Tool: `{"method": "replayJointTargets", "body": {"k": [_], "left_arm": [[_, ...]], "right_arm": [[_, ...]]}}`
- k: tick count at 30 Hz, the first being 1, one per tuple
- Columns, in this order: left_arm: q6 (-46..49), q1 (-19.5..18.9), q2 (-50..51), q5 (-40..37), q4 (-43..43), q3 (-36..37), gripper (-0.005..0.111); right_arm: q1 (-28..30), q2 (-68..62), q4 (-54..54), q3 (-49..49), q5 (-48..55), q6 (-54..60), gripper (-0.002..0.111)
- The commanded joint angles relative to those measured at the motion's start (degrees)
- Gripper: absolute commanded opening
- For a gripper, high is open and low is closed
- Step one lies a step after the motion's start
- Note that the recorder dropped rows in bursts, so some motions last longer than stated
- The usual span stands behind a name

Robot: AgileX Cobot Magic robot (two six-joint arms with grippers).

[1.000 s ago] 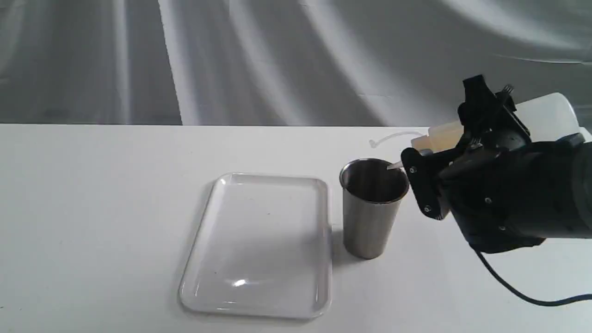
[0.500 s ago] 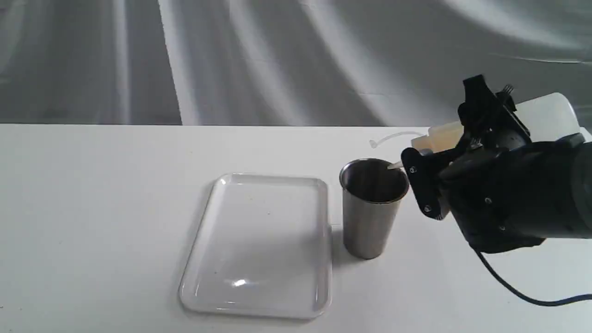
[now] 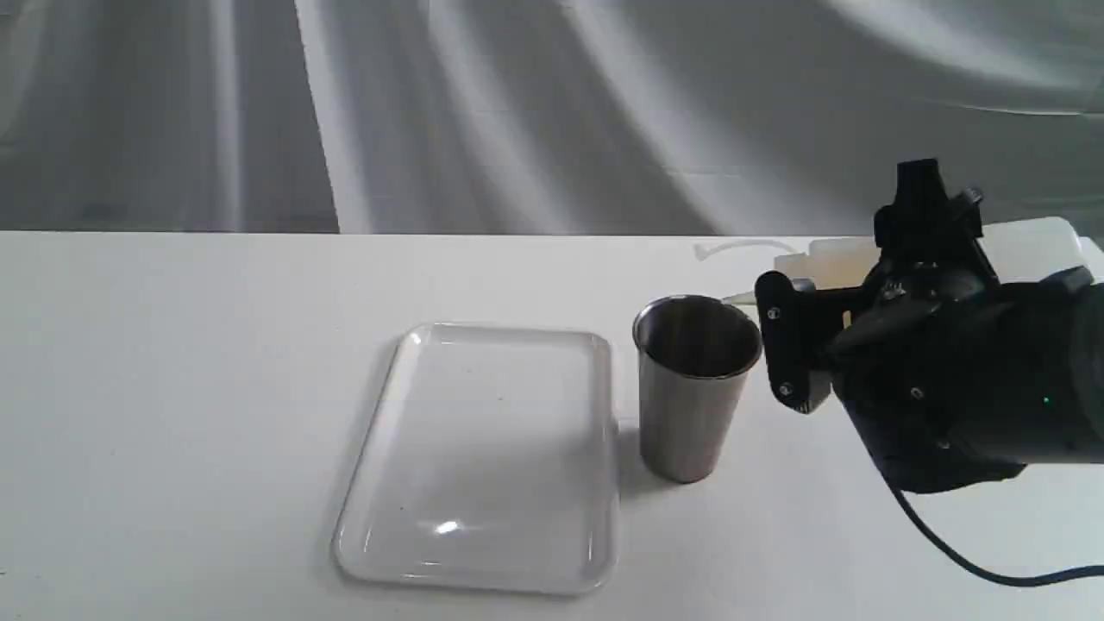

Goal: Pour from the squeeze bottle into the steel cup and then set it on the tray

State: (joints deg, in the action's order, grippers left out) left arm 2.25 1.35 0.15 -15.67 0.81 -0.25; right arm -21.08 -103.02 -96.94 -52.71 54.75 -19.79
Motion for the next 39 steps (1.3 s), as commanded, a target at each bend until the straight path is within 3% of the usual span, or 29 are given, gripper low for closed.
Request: {"method": "replayJointTargets", "body": {"k": [1, 5, 23, 39], "left_arm": [[-0.3, -0.09, -0.15, 0.43, 0.06, 0.25, 0.0], [-0.3, -0.09, -0.15, 0.43, 0.06, 0.25, 0.0], [-0.28, -0.09, -0.15, 0.43, 0.06, 0.25, 0.0], [-0.15, -0.09, -0.15, 0.43, 0.06, 0.25, 0.0]], "right_arm": [[0.45, 1.7, -0.31, 1.05, -0.89, -5.08, 0.0], [0.45, 2.84, -0.27, 1.31, -1.35, -11.36, 0.0], [0.45, 3.44, 7.02, 2.61, -5.94, -20.95, 0.0], [0.45, 10.69, 9.98, 2.61, -11.77, -44.5, 0.0]]}}
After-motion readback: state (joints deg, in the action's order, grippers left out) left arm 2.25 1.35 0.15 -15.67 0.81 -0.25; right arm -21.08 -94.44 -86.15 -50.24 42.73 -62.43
